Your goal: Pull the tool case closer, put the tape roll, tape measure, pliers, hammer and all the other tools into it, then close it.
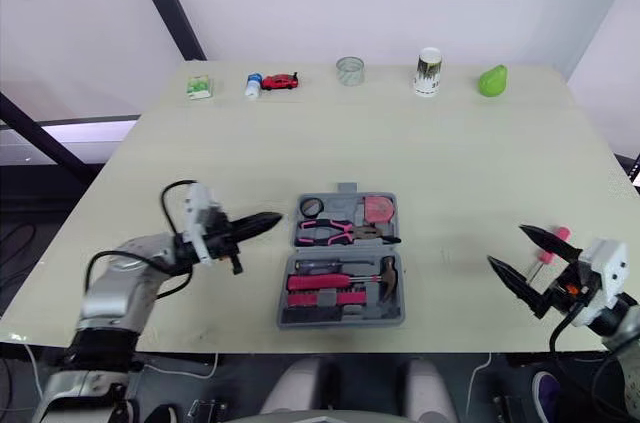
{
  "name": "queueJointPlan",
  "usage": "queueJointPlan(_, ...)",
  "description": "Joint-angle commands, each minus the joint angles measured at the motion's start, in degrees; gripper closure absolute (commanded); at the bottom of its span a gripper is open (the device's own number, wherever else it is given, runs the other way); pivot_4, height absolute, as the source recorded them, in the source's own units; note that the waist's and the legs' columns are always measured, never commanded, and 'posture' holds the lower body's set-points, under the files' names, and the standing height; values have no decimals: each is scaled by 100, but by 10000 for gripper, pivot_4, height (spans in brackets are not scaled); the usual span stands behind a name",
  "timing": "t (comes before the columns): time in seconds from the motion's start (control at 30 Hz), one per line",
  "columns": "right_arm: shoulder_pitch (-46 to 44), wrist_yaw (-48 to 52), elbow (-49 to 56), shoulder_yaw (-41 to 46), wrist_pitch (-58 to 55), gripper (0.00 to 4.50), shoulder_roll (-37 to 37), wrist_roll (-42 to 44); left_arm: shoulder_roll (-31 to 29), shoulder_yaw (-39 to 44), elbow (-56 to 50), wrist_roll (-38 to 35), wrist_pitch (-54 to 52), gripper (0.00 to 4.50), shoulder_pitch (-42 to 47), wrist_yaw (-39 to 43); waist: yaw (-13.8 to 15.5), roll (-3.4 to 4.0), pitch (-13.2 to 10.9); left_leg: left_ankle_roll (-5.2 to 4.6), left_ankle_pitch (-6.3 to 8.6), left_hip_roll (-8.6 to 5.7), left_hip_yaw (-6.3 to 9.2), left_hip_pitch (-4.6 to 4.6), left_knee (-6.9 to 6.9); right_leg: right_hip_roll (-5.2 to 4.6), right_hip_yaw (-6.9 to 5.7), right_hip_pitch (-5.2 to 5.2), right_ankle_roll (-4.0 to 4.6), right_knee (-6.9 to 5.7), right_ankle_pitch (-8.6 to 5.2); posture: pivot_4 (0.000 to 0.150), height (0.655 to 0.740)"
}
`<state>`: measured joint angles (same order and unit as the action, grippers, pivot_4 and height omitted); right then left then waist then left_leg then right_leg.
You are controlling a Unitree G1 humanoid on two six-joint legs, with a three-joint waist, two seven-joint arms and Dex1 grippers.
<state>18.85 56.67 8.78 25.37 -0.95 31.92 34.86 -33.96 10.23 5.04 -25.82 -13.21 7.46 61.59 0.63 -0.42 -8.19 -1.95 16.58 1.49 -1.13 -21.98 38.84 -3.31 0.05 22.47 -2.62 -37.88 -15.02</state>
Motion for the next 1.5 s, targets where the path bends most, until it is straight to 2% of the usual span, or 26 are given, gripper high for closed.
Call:
queueJointPlan(0.03, 378, -143, -174, 529, 251, 0, -131, 28, -172, 722, -241, -177, 115, 39653, -712, -223, -4, -1, -1, 0, 0, -1, -6, 6, -13, -25, 6, 0, 0, 2, 0, 1500, 7400)
queueJointPlan(0.1, 576, -127, -562, 724, 430, 0, -178, -68, -184, 1139, -120, -133, 285, 32106, -1197, -450, 1, -5, -3, 0, 0, -4, -10, 9, -26, -29, 6, 4, 1, 8, -1, 1500, 7400)
queueJointPlan(0.3, 897, -102, -1768, 1227, 916, 0, -231, -224, -113, 2117, 574, -18, 945, 3094, -2634, -701, 1, -13, -8, 1, 0, -4, -18, 11, -39, -42, 10, 9, 23, 22, -14, 1500, 7400)
queueJointPlan(0.33, 924, -71, -2028, 1291, 1021, 0, -206, -258, -91, 2218, 650, -30, 1029, 623, -2805, -714, 4, -18, -11, 1, 0, -4, -21, 11, -42, -46, 11, 10, 25, 26, -15, 1500, 7400)
queueJointPlan(0.5, 847, 22, -3015, 1527, 1389, 0, -88, -274, -64, 2500, 851, -120, 1210, 623, -3094, -794, 39, -25, -14, 2, 1, -9, -19, 9, -44, -74, 3, 17, 33, 28, -21, 1500, 7400)
queueJointPlan(0.7, 617, -99, -3138, 1492, 1598, 0, -31, -377, -137, 2456, 885, -91, 1325, 623, -2962, -745, -20, -19, -11, 3, 1, -6, -20, 10, -51, -82, 5, 19, 35, 28, -21, 1500, 7400)
queueJointPlan(0.93, -27, -1281, -1558, 1089, 512, 0, -179, -318, -644, 2107, 734, -16, 1320, 623, -1795, -571, -47, -15, -9, 6, 0, -5, -19, 10, -52, -86, 5, 22, 39, 20, -20, 1500, 7400)
queueJointPlan(1.13, -587, -3230, -598, 575, -675, 0, -636, -910, -993, 1398, 96, 19, 1086, 623, -999, -204, -17, -14, -7, 8, 1, -8, -14, -26, -62, -94, -10, 48, 37, 28, -18, 1500, 7400)
queueJointPlan(1.23, -869, -3922, -353, 359, -1035, 0, -1023, -1011, -1060, 998, -143, 164, 1105, 623, -590, -119, -17, -10, -5, 13, -4, -14, -15, -79, -56, -95, -9, 102, 17, 12, -5, 1500, 7400)
queueJointPlan(1.3, -973, -4241, -413, 209, -1131, 0, -1109, -1317, -1046, 797, -366, 102, 991, 623, -386, -42, -30, -4, -6, 16, -7, -15, -15, -83, -56, -92, -10, 105, 16, 7, -5, 1500, 7400)
queueJointPlan(1.5, -1289, -5208, -575, 20, -1451, 0, -1522, -1758, -1153, 84, -1601, -504, 251, 623, 67, 561, -90, -4, -7, 12, -8, -22, -14, -88, -49, -77, -16, 102, 15, 5, -5, 1500, 7400)
